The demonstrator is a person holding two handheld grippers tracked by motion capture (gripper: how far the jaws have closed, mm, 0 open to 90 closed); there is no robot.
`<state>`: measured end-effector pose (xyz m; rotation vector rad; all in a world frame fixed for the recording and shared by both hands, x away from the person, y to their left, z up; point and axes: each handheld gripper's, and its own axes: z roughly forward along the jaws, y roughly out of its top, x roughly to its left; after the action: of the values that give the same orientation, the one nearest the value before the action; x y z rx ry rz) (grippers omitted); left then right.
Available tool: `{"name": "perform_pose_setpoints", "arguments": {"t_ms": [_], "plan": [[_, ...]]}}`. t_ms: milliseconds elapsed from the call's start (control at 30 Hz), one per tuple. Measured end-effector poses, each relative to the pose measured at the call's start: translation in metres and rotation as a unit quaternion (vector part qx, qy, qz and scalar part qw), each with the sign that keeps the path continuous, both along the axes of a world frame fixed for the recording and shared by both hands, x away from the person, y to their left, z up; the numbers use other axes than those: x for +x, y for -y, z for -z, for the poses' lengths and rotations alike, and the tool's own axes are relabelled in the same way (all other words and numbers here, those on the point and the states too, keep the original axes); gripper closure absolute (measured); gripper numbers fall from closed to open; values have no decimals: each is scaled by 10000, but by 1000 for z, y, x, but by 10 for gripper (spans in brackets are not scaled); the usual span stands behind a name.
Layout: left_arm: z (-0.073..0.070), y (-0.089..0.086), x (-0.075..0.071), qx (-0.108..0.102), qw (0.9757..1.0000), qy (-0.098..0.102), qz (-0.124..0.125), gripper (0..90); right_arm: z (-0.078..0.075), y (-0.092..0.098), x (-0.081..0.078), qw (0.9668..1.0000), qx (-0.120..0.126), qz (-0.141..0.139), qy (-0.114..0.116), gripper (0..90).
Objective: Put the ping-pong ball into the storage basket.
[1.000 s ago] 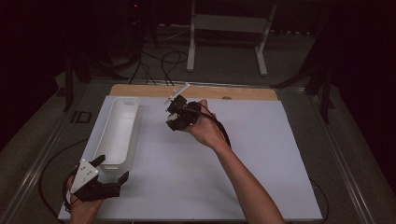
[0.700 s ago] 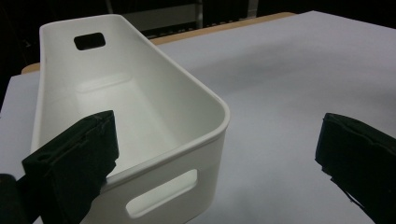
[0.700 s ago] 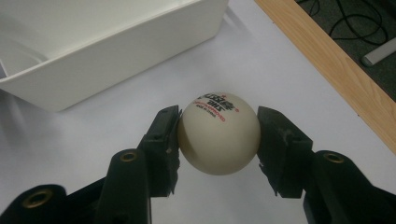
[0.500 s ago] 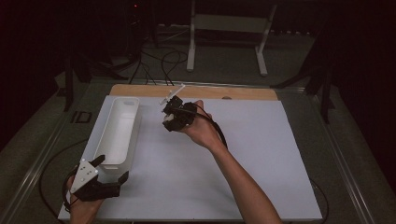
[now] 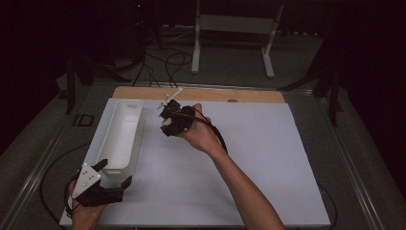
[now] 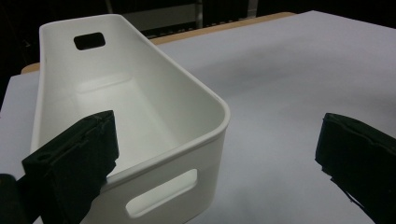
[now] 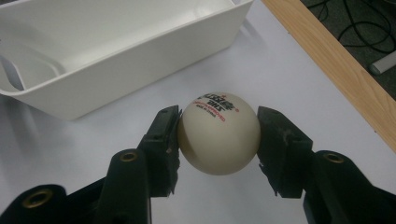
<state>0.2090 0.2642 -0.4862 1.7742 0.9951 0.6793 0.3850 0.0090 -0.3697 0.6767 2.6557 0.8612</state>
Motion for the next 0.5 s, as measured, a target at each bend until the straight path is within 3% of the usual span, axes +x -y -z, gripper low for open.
{"name": "perform_pose_setpoints", "arguments": {"t_ms": [500], "plan": [[0, 0, 0, 4, 10000, 4, 4, 0, 2, -12, -2, 10000, -2, -73, -29, 506]]}}
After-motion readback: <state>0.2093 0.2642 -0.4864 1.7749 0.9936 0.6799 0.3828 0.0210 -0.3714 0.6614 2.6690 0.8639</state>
